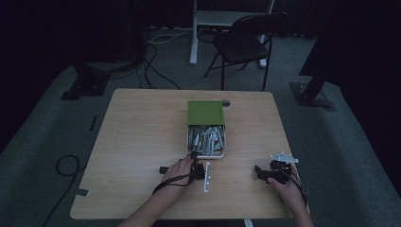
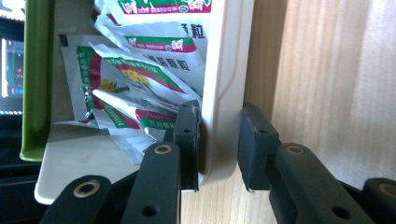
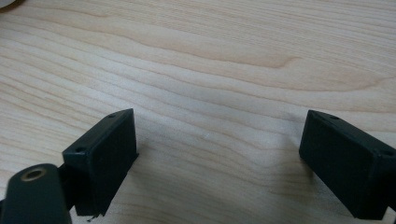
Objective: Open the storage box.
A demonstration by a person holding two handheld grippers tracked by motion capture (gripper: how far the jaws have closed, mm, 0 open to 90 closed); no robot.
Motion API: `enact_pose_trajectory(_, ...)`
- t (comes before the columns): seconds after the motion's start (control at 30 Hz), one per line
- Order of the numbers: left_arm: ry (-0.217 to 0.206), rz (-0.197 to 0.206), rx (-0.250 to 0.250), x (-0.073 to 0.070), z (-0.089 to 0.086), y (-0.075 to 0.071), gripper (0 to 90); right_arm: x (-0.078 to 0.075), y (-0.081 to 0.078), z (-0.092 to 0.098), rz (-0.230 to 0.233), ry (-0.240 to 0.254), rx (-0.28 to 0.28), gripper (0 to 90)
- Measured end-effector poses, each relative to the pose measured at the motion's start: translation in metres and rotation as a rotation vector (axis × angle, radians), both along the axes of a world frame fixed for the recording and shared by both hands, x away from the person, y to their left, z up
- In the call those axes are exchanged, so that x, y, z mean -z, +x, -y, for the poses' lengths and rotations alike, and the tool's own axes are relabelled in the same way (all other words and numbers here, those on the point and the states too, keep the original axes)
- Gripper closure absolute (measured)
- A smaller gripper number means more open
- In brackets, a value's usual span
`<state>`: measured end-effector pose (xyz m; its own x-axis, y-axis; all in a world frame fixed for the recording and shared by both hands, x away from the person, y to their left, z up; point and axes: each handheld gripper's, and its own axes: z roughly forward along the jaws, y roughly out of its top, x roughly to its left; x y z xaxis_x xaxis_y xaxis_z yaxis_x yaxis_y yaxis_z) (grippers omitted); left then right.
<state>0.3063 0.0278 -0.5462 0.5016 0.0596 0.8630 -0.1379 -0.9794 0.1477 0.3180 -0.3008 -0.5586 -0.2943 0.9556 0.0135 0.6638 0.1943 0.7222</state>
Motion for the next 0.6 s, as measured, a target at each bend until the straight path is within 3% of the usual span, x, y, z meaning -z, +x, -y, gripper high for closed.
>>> enact_pose_trajectory(0.6,-0.029,-0.016,0.017,-0.002,-0.003,-0.018,72.0,0.0,0.0,0.0,0.0,0.0,0.0,10.7)
